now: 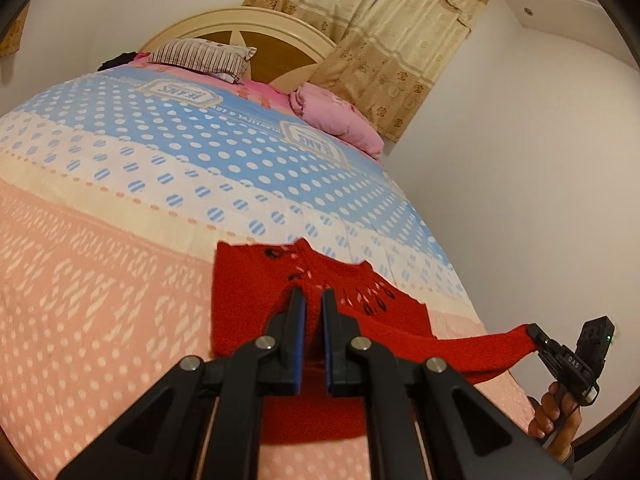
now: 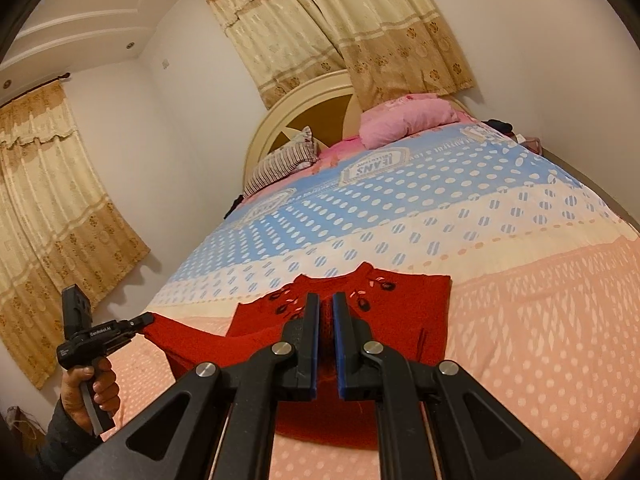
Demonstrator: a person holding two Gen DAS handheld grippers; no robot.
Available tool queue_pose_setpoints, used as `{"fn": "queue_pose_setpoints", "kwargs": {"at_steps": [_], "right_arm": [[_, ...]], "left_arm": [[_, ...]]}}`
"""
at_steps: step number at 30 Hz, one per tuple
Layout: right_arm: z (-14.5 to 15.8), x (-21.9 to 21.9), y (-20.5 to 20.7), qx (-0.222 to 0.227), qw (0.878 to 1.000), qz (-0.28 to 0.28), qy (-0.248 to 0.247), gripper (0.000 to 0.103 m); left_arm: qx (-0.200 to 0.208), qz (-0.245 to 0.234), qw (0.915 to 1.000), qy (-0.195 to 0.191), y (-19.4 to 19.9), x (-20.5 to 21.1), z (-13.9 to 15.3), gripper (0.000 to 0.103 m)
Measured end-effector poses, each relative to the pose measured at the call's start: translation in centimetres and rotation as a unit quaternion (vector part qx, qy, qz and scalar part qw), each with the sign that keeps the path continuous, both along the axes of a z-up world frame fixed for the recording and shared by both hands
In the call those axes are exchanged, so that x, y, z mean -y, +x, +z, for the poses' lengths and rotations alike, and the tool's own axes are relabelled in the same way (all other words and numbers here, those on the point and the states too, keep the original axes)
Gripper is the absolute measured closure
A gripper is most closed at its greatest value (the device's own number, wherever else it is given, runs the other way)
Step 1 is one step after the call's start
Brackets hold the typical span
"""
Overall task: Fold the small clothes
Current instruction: 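Lift the hem with both tools and fold it over onto the collar, then open both tools to release the folded hem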
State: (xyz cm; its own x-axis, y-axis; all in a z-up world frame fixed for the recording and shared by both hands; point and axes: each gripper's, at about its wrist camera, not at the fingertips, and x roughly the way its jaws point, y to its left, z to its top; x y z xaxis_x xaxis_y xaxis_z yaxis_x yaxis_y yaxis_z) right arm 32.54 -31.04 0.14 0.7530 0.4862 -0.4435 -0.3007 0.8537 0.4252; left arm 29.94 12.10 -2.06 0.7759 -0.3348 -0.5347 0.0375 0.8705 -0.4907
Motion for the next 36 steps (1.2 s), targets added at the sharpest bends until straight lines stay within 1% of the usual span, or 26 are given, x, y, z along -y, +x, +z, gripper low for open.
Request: {"fn": "queue_pose_setpoints", "kwargs": {"at_steps": [4,8,17,21,23,24,25,26,27,28,29,30,31,33,34,35,36], "right_arm": [[-0.6,-0.2,2.8,-0.013,1.0,-0.007,-0.007,0.097],[-1.8,-0.5,6.2,-0.03,0.999,-0.02,-0.017,0.097],[-5.8,-0.1,11.8,-0.072,0.995,-0.054,-0.039,0.097],[-7.3,-0.7,14.0,-0.081,0.993,-0.065,-0.059,0.097],[-8.2,-0.8,15.1,-0.084,0.992,-0.071,-0.057,0.097],[-9.0,-0.7,16.1,-0.091,0.992,-0.073,-0.053,0.097],[-9.5,-0.8,16.7,-0.096,0.991,-0.077,-0.058,0.095],[-10.0,-0.9,17.2,-0.104,0.988,-0.088,-0.072,0.092],[-10.3,-0.9,17.4,-0.11,0.985,-0.102,-0.088,0.076],[-10.4,-0.8,17.2,-0.11,0.985,-0.105,-0.087,0.043],[-10.4,-0.8,16.6,-0.104,0.988,-0.093,-0.072,0.029],[-10.3,-0.9,16.0,-0.098,0.99,-0.083,-0.065,0.023],[-10.2,-1.4,15.2,-0.095,0.99,-0.07,-0.075,0.023],[-10.1,-3.4,13.6,-0.092,0.988,-0.031,-0.119,0.023],[-10.2,-4.2,13.0,-0.093,0.988,-0.012,-0.126,0.023],[-10.3,-5.1,12.6,-0.098,0.987,0.012,-0.128,0.023],[-10.8,-6.3,12.4,-0.112,0.984,0.04,-0.131,0.023]], "left_arm": [[-0.001,0.001,0.9999,0.01,2.8,-0.1,-0.2,0.095],[-0.015,-0.002,0.9994,0.03,5.5,0.5,-1.2,0.095],[-0.049,-0.001,0.9974,0.054,10.0,1.4,-5.1,0.095],[-0.069,0.003,0.9953,0.068,12.2,1.6,-7.0,0.095],[-0.08,0.004,0.9941,0.073,13.4,1.8,-8.2,0.093],[-0.088,0.01,0.9924,0.085,13.8,1.9,-8.7,0.09],[-0.094,0.029,0.9899,0.102,14.0,1.8,-9.0,0.09],[-0.098,0.043,0.9885,0.107,13.9,1.5,-9.2,0.087],[-0.103,0.05,0.9883,0.102,13.6,1.1,-9.2,0.078],[-0.104,0.053,0.9895,0.086,13.1,0.4,-9.2,0.071],[-0.104,0.058,0.9899,0.077,12.4,-0.2,-9.1,0.054],[-0.102,0.064,0.9898,0.077,11.8,-0.6,-9.0,0.039],[-0.093,0.071,0.9897,0.083,10.7,-0.9,-8.8,0.035],[-0.077,0.07,0.9894,0.102,9.1,-1.0,-8.7,0.025],[-0.081,0.067,0.9869,0.123,8.6,-0.9,-8.9,0.023],[-0.089,0.063,0.9834,0.145,8.1,-0.5,-9.3,0.019],[-0.1,0.052,0.9797,0.166,7.9,0.1,-9.8,0.017]]}}
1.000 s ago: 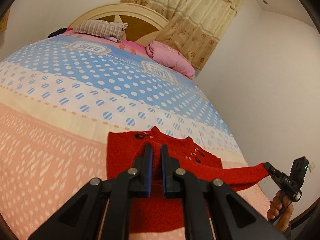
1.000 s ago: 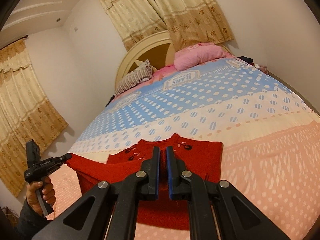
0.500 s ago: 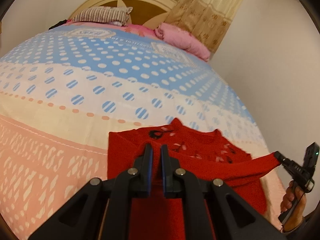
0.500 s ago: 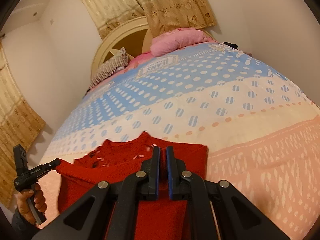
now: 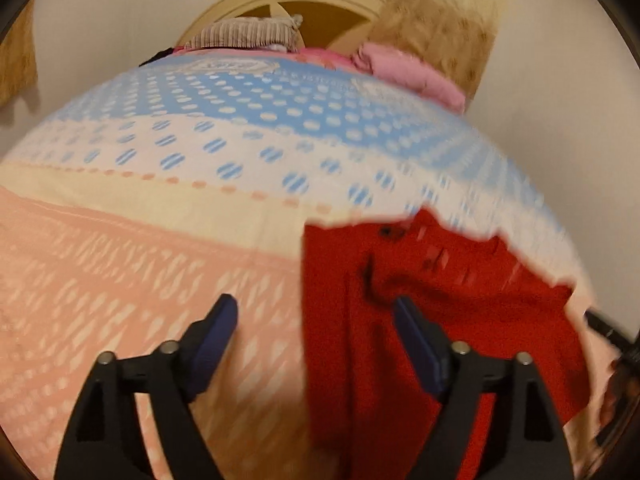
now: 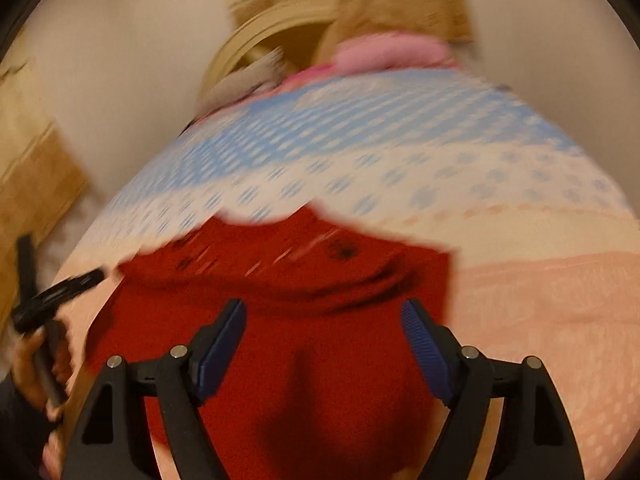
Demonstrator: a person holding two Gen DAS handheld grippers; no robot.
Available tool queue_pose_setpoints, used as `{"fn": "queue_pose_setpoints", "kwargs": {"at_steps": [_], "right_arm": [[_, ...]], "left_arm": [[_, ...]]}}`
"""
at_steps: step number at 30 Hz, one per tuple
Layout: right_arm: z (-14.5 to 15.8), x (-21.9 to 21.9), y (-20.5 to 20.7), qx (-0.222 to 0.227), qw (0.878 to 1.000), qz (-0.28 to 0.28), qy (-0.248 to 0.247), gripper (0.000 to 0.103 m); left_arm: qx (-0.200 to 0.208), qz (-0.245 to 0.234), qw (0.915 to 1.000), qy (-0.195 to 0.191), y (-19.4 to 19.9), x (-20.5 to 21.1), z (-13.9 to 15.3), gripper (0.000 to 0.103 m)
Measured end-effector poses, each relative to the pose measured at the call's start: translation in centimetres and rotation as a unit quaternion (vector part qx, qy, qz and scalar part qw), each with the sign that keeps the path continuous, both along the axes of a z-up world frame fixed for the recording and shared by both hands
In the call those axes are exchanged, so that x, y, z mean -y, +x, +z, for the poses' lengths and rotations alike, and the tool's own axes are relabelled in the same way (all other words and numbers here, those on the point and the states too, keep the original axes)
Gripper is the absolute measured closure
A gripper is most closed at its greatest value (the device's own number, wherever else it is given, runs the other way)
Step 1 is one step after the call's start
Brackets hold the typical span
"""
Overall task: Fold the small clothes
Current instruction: 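Open both tools to release the folded hem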
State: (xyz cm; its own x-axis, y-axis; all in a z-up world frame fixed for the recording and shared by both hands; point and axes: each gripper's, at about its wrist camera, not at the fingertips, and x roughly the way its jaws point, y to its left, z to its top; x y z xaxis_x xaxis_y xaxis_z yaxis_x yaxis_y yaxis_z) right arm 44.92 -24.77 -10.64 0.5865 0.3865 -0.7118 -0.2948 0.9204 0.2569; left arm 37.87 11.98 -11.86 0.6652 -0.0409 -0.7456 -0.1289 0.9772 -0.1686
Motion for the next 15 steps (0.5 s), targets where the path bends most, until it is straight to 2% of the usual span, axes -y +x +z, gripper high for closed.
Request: {"fn": "queue_pose_setpoints", "kwargs": {"at_steps": [2,4,6,8,10,12,14,15], "right_arm": [[-1.1,-2.4,0.2,-0.041,0.998,0.041,-0.025,0.023],[-2.4,-5.1,0.9,-0.067,0.993,0.072,-0.07,0.023],[-3.7,-7.2,2.5,-0.085,0.986,0.076,-0.124,0.023],[-3.7,-8.6,4.7,-0.07,0.984,0.061,-0.15,0.023],[-2.3,-8.8,6.8,-0.031,0.985,0.013,-0.168,0.023],[-0.4,-7.8,7.4,-0.001,0.992,-0.02,-0.128,0.023],[0.4,-6.4,6.9,0.009,0.997,-0.029,-0.076,0.023],[0.4,-5.8,6.4,0.012,0.997,-0.031,-0.07,0.023]], "left_arm": [[-0.017,-0.015,0.9991,0.035,0.4,1.1,-0.8,0.017],[-0.026,-0.02,0.9961,0.082,0.9,1.9,-1.1,0.016],[-0.017,-0.015,0.9953,0.094,1.8,2.0,-0.8,0.013],[-0.015,0.016,0.9945,0.103,3.1,1.2,-0.3,0.013],[-0.012,0.043,0.9953,0.086,3.5,-0.1,0.1,0.013],[-0.007,0.055,0.997,0.055,2.9,-1.5,0.2,0.013],[-0.004,0.057,0.9971,0.05,1.8,-2.1,-0.2,0.011],[-0.002,0.058,0.9968,0.054,1.2,-2.4,-0.5,0.009]]}}
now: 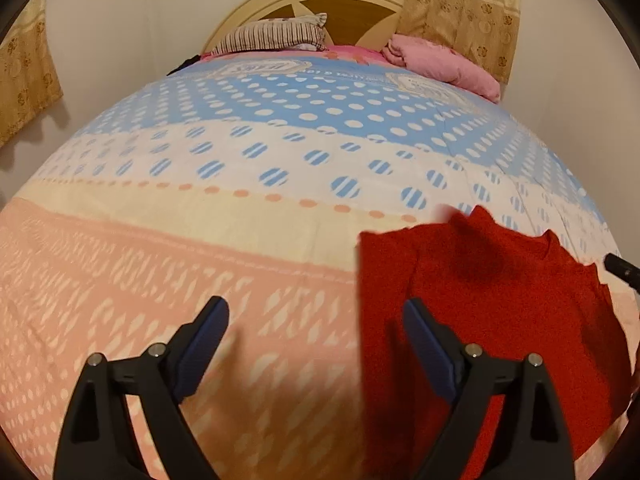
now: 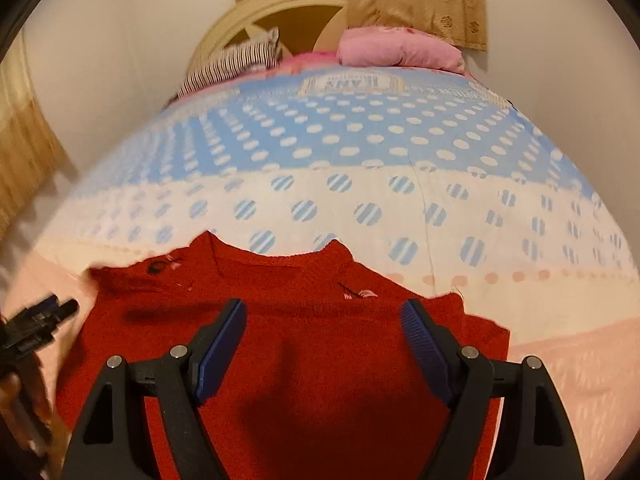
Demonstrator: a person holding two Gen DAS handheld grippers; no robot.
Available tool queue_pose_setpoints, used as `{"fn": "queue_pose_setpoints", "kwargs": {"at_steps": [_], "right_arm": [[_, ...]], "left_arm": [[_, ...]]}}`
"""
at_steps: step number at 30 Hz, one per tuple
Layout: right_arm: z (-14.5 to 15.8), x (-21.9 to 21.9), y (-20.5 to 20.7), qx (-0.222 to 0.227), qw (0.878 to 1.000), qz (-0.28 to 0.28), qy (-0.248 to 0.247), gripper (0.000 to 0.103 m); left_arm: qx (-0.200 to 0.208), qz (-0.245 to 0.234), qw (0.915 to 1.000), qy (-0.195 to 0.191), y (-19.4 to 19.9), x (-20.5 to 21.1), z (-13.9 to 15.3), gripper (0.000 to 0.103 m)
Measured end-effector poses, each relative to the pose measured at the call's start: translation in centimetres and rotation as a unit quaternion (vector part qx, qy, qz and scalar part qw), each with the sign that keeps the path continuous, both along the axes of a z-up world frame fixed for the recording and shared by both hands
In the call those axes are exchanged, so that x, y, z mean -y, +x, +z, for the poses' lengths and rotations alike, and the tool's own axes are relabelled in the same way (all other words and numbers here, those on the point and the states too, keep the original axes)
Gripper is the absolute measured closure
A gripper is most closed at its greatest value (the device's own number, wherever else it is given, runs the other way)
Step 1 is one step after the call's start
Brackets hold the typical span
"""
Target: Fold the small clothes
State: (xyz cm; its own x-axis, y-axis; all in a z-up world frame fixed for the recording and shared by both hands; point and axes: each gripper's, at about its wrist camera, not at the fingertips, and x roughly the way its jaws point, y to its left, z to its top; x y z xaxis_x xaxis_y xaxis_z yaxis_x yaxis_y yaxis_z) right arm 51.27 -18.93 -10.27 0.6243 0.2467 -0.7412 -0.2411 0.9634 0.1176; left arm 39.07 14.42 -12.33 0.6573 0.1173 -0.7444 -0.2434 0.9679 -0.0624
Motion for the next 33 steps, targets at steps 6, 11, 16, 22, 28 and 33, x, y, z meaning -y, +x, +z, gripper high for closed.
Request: {"fn": "queue_pose_setpoints", "kwargs": {"at_steps": [6,11,16,22,28,33], "right_arm": [[-1.4,3.9,-4.2,0.001,1.0,-0.017,0.018,0.023],[-1.5,7.6,-7.6,0.001,0.999,-0.041,0.023,0.023],[-0.9,6.6,-11.2,0.007,0.999,-0.005,0.033,0.023],[-2.4,0.0,-11.2,0.028,0.996,0.064,-0.047,0.023],[-2.0,5.0,-7.6,0.022,0.999,-0.034,0.001,0.033],[-2.4,9.1,-5.2,-0.004,0.997,-0.072,0.024,0.063]], "left_arm": [[-0.001,0.015,0.9991,-0.04,-2.7,-1.0,-1.2,0.009],[0.015,-0.002,0.9993,-0.035,-4.5,0.6,-0.4,0.009],[0.018,-0.039,0.9991,0.006,-6.4,2.8,-0.7,0.003],[0.011,-0.022,0.9994,0.024,-4.4,3.2,-1.4,0.003],[0.004,-0.02,0.9996,0.021,-3.4,2.9,-2.2,0.0],[0.001,-0.015,0.9999,-0.003,-3.4,2.5,-2.7,0.0]]}}
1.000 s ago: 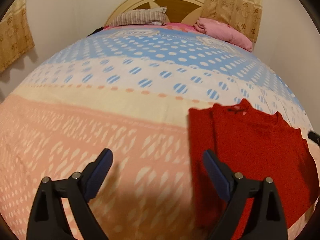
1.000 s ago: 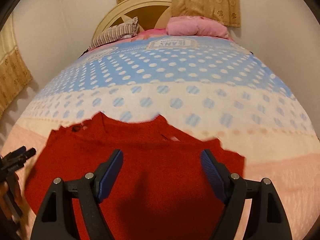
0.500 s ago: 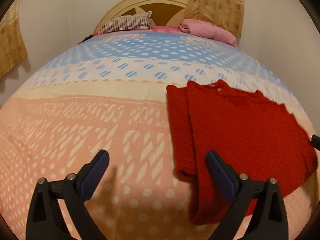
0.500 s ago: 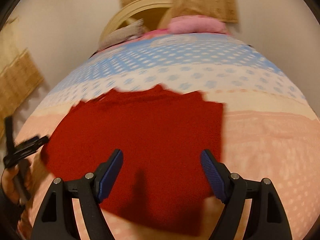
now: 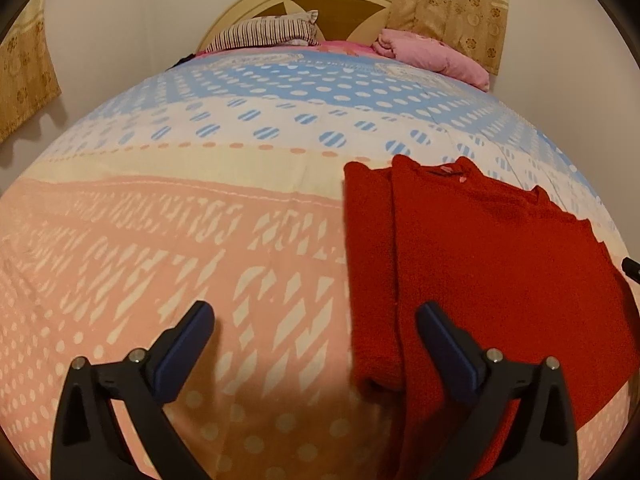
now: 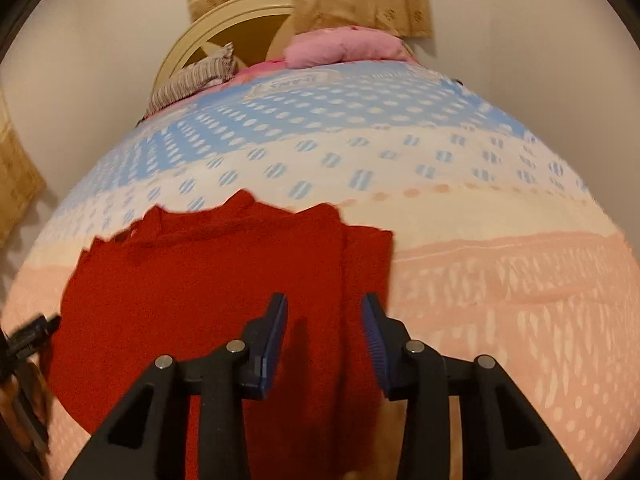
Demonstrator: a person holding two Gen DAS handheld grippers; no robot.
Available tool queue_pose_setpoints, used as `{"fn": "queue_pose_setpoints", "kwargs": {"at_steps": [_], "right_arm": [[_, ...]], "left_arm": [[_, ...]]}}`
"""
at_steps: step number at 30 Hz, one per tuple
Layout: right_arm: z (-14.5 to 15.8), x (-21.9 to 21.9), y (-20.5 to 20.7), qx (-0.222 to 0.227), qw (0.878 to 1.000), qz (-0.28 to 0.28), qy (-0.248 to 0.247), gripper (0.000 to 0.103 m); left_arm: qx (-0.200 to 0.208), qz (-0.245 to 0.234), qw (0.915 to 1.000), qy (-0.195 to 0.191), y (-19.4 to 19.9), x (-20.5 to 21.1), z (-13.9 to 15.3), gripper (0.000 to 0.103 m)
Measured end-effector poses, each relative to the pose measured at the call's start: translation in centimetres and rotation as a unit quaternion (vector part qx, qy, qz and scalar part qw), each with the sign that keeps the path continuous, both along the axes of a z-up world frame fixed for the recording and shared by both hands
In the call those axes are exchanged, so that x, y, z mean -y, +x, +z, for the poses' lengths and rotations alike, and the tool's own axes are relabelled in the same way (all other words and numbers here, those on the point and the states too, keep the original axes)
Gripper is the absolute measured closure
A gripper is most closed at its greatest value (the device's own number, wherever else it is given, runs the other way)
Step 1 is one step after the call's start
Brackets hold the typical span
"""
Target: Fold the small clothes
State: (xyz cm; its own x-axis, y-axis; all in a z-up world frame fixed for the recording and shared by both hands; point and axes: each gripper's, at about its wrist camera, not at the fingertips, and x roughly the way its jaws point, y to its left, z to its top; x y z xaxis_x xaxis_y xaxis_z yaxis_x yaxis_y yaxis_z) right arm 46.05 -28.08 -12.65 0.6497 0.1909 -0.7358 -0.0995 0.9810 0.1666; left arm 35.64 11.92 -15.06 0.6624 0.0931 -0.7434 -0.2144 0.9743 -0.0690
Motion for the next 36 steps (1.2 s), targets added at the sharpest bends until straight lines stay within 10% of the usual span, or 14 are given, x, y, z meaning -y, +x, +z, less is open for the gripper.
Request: {"fn": "queue_pose_setpoints", "kwargs": {"at_steps": [11,14,20,24,27,30,36], "right_arm": [[-2.1,-0.9,3.9,-0.046,0.998,0.037,0.013,0.063],[-2.6,-1.5,3.8,-0.04,0.998,0.037,-0.015,0.097],[-0.6,-0.4,2.2,0.011,0.999,0.006,-0.042,0.097],[-2.7,-0.7,3.6,-0.038,0.998,0.015,-0.057,0.097],[-2.3,-0.8,3.2,-0.024,0.997,0.0,-0.067,0.087],[-0.9,-1.5,2.1,-0.014,0.996,-0.02,-0.09,0.045],[1.4,-9.2,-0.7,-0.003,0.99,0.114,-0.081,0.045]], "left_arm": [[0.004,0.003,0.9999,-0.01,-0.3,-0.1,-0.1,0.0],[0.004,0.003,0.9999,-0.015,-0.3,0.0,-0.1,0.0],[0.018,0.008,0.9997,-0.011,-0.7,0.1,0.4,0.0],[-0.006,0.0,1.0,0.0,0.0,0.1,0.1,0.0],[-0.006,0.002,0.9999,-0.013,-0.1,-0.4,0.0,0.0],[-0.006,0.003,0.9998,-0.02,-0.2,-0.5,-0.2,0.0],[-0.009,0.003,0.9999,-0.009,-0.1,-0.1,-0.5,0.0]]}}
